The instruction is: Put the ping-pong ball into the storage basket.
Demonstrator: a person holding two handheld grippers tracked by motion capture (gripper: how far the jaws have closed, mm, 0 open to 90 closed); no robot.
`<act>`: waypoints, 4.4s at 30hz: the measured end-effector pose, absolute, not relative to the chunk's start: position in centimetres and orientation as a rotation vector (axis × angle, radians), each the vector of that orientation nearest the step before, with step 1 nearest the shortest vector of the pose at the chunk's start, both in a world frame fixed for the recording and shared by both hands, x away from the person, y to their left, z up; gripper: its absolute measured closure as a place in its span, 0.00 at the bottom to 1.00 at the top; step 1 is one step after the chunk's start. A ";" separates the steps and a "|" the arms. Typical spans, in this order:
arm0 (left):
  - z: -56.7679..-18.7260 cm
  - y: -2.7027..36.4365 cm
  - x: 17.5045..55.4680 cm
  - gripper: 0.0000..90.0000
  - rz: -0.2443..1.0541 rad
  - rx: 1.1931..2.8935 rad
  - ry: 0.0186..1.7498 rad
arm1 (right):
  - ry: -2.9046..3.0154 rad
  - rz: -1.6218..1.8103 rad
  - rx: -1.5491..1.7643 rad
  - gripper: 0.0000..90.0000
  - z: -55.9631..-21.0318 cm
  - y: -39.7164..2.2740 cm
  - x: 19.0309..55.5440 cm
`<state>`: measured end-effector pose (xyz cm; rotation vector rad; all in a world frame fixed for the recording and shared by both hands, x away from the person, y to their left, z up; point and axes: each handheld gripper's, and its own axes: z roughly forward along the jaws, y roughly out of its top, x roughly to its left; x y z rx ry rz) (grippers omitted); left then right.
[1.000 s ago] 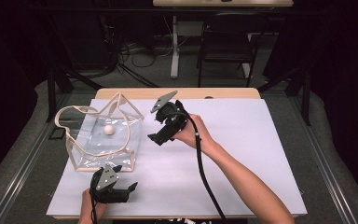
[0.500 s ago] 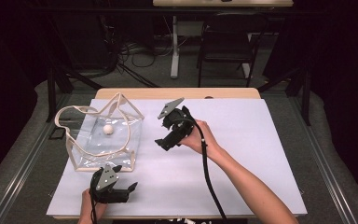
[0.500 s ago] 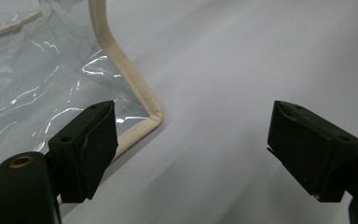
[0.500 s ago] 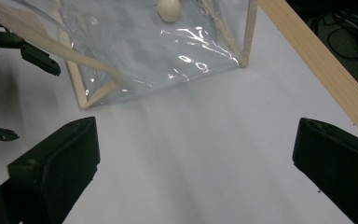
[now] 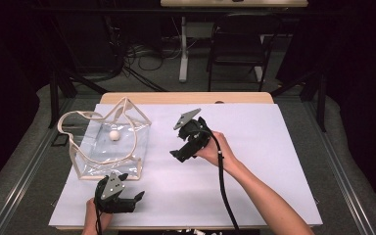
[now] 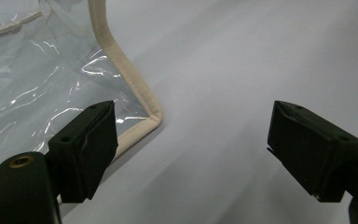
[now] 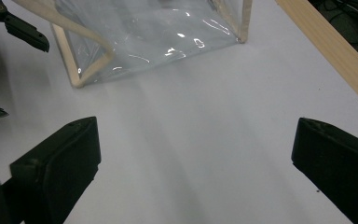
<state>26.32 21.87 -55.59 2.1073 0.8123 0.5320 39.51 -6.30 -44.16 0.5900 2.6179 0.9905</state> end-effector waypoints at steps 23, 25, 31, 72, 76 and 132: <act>-55.6 21.8 26.4 0.18 0.531 2.109 0.812 | 2.610 0.995 0.674 0.01 -46.0 -9.0 39.0; -55.6 21.8 26.4 0.18 0.532 2.109 0.812 | 2.608 0.992 0.679 0.01 -46.1 -9.2 38.8; -55.6 21.8 26.4 0.18 0.532 2.109 0.812 | 2.609 0.985 0.688 0.01 -46.6 -9.7 38.4; -55.7 21.7 26.4 0.18 0.536 2.111 0.814 | 2.608 0.933 0.788 0.01 -50.2 -13.8 35.6; -55.7 21.8 26.4 0.18 0.536 2.111 0.814 | 2.606 0.931 0.792 0.01 -50.4 -14.2 35.2; -55.7 21.7 26.4 0.18 0.534 2.114 0.820 | 2.489 0.911 0.986 0.00 -54.6 -21.2 29.4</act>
